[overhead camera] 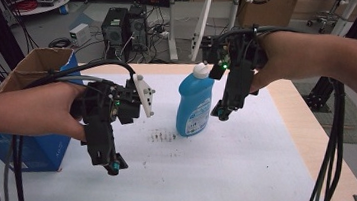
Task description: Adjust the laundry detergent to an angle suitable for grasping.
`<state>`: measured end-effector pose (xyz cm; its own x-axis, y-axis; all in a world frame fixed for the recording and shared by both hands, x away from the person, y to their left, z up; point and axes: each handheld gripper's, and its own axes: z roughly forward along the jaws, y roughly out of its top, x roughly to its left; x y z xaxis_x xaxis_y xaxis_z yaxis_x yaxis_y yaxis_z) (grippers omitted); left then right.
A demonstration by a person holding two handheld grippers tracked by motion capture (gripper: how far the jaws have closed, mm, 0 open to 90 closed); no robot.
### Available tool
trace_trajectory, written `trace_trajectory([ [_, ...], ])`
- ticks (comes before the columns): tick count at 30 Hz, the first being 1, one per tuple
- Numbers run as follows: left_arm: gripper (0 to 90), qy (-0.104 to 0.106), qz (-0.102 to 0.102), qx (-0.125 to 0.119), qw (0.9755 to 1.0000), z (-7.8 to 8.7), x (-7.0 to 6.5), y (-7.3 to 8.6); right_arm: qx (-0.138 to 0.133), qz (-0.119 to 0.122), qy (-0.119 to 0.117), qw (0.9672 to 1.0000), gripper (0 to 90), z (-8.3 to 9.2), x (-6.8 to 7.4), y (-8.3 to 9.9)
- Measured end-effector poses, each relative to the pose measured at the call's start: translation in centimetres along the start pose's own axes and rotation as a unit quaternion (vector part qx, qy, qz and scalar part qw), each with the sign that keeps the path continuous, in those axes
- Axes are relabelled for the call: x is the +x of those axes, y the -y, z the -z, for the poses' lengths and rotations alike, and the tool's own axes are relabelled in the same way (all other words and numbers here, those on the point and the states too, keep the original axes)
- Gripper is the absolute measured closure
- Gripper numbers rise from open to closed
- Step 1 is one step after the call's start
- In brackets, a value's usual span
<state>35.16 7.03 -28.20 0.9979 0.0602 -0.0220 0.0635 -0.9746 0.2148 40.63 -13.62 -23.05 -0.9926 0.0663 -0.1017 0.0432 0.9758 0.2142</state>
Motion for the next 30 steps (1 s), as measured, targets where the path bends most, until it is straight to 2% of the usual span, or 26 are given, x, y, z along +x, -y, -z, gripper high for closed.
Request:
trace_trajectory([
  [5, 1.7, -0.001, 0.001, 0.000, 1.0000, 0.0, 0.1, 0.0, 0.003, -0.001, 0.001, 1.0000, 3.7, 0.0, 0.0, 0.1],
  [10, 1.7, -0.005, 0.019, -0.011, 0.9998, 0.4, 0.4, 0.1, -0.004, -0.013, 0.006, 0.9999, 3.7, 0.5, 0.3, 0.6],
  [12, 1.6, -0.005, 0.019, -0.011, 0.9998, 0.4, 0.4, 0.1, -0.005, -0.014, 0.007, 0.9999, 3.7, 0.5, 0.4, 0.6],
  [16, 1.6, -0.011, 0.037, -0.011, 0.9992, 0.6, 1.0, 0.5, -0.008, -0.019, 0.008, 0.9998, 3.7, 0.3, 0.9, 1.0],
  [20, 1.7, -0.023, 0.063, -0.016, 0.9976, 0.8, 1.5, 0.8, -0.002, -0.025, 0.006, 0.9997, 3.7, -0.3, 1.3, 1.5],
  [21, 1.6, -0.023, 0.063, -0.016, 0.9976, 0.8, 1.5, 0.8, -0.002, -0.025, 0.006, 0.9997, 3.7, -0.3, 1.3, 1.5],
  [22, 1.6, -0.028, 0.076, -0.017, 0.9966, 0.9, 1.7, 0.8, -0.001, -0.030, 0.005, 0.9995, 3.8, -0.4, 1.4, 1.6],
  [23, 1.7, -0.028, 0.076, -0.017, 0.9966, 0.9, 1.7, 0.8, -0.001, -0.030, 0.005, 0.9995, 3.8, -0.4, 1.4, 1.6],
  [25, 1.6, -0.034, 0.092, -0.021, 0.9950, 0.9, 2.1, 0.8, 0.001, -0.041, 0.018, 0.9990, 3.7, -0.7, 1.9, 2.6],
  [30, 1.6, -0.035, 0.102, -0.030, 0.9937, 1.0, 2.6, 0.7, -0.003, -0.038, 0.022, 0.9990, 3.7, -0.7, 2.7, 3.2],
])
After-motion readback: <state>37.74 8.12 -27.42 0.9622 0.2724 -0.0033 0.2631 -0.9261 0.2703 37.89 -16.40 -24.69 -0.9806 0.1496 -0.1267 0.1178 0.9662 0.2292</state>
